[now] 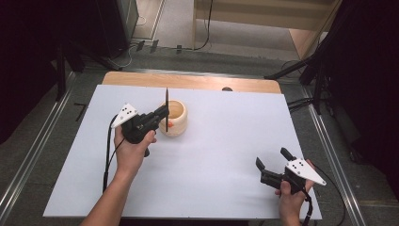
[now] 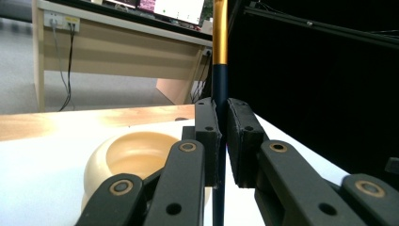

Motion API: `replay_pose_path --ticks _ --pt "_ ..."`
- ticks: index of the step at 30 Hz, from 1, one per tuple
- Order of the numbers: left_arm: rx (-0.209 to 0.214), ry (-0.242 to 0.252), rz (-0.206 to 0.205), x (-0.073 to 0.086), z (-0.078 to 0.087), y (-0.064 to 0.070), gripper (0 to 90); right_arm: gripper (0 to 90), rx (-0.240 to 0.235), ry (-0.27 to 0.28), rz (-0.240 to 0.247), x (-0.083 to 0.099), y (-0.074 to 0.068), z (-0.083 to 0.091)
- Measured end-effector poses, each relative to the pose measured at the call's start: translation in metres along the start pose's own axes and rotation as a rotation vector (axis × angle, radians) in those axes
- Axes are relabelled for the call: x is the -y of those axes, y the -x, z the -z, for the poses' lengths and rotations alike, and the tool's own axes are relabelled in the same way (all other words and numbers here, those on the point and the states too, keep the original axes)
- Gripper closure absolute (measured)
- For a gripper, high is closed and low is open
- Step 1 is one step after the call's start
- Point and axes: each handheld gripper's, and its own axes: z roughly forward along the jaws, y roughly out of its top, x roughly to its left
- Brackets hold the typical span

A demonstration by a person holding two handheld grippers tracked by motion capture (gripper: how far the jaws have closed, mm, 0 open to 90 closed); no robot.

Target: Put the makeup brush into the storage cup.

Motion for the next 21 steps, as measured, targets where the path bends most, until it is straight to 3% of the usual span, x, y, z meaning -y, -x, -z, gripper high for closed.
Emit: replay_pose_path --ticks 21 --pt "-0.018 0.006 -0.029 -0.013 -0.03 -0.006 84.6 3.9 -0.001 -0.003 -0.007 0.001 0.002 0.0"
